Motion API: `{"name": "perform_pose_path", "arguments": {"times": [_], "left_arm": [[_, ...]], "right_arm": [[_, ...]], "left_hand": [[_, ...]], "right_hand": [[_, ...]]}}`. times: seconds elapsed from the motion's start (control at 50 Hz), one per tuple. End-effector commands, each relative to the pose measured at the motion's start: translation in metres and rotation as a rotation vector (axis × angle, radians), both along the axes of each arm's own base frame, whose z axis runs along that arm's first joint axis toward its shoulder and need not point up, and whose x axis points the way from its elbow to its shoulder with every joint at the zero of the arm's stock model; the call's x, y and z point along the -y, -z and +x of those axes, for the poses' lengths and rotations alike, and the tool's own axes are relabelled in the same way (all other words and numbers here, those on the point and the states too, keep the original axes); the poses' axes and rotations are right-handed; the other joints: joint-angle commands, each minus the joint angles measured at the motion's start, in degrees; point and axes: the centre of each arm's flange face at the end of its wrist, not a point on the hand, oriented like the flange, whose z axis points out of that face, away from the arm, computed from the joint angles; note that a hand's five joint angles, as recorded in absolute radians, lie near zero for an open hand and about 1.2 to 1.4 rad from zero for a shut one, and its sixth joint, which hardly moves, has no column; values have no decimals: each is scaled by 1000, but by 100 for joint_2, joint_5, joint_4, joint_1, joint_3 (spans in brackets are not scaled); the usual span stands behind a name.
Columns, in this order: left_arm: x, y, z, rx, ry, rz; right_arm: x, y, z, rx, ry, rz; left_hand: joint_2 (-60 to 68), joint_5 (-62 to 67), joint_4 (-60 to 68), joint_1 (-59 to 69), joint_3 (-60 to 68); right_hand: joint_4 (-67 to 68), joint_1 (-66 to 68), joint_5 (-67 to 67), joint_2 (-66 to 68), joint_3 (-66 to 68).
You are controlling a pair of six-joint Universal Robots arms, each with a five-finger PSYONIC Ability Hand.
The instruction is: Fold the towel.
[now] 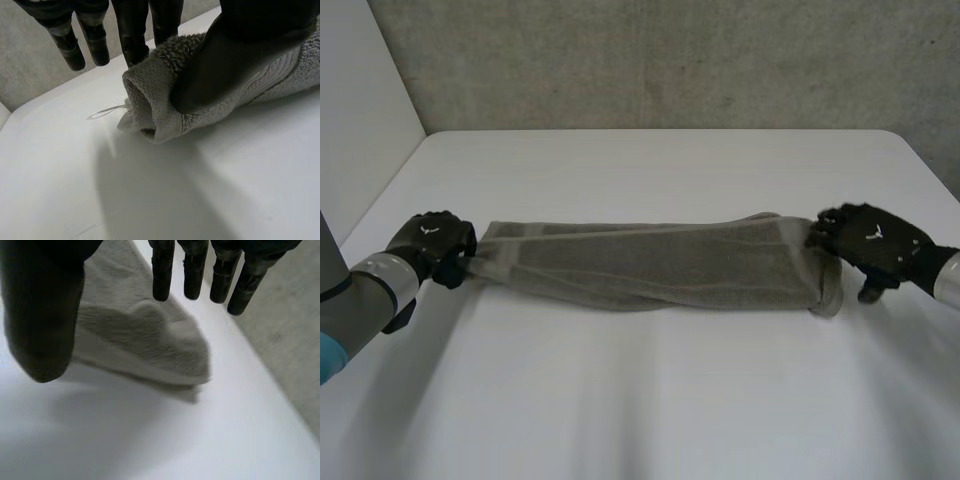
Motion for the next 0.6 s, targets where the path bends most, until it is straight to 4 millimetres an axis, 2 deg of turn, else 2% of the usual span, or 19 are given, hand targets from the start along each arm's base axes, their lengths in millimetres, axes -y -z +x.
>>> {"name": "perform_pose_path", "arguments": {"times": [0.02,0.16,0.24,0.34,0.6], "left_arm": [[0,0,2,1,-4,1],[-5,3,-2,-1,9,12],[-6,3,-3,-9,29,14],[-7,3,-2,-12,28,17],[-12,5,-4,-14,34,32]], "right_arm": [[-32,-13,1,186,151,271],[-46,-26,-3,315,290,239],[-54,-22,-6,369,420,258],[-64,-19,-9,416,499,273],[-69,0,-13,478,588,273]], "left_hand": [[645,372,-288,463,-246],[631,358,-288,448,-246],[581,308,-288,398,-246],[564,291,-288,381,-246],[479,206,-288,297,-246]], "right_hand": [[-342,-316,-42,-332,-37],[-342,693,967,677,-37],[-342,1080,1353,1064,-37],[-342,1350,1624,1334,-37],[-342,1334,1607,1318,-37]]}}
